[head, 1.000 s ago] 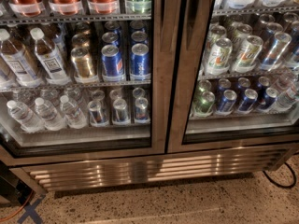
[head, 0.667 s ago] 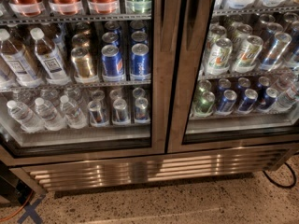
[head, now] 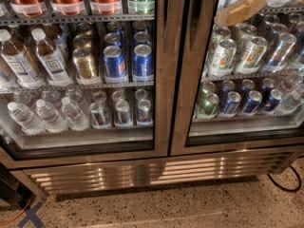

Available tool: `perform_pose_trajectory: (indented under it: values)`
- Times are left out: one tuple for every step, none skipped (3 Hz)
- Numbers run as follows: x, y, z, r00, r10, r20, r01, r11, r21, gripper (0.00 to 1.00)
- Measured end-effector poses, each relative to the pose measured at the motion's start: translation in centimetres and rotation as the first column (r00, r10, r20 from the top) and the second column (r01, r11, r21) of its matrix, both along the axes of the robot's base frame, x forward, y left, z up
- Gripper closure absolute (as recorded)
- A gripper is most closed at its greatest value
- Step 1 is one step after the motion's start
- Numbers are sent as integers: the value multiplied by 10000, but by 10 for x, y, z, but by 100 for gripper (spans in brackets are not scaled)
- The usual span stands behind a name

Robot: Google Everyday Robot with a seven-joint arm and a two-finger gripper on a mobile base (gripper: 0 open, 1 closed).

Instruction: Open right fridge door

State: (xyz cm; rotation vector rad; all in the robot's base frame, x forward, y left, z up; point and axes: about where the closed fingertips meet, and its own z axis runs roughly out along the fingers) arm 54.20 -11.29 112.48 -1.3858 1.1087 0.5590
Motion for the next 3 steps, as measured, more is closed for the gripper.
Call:
perform_pose_trajectory:
  values:
    - [-1,0,0,10000,0,0,0,10000,0,0]
    - [-8,-1,0,10000,0,0,0,10000,0,0]
    - [-12,-1,0,10000,1,-1,-1,10000,0,0]
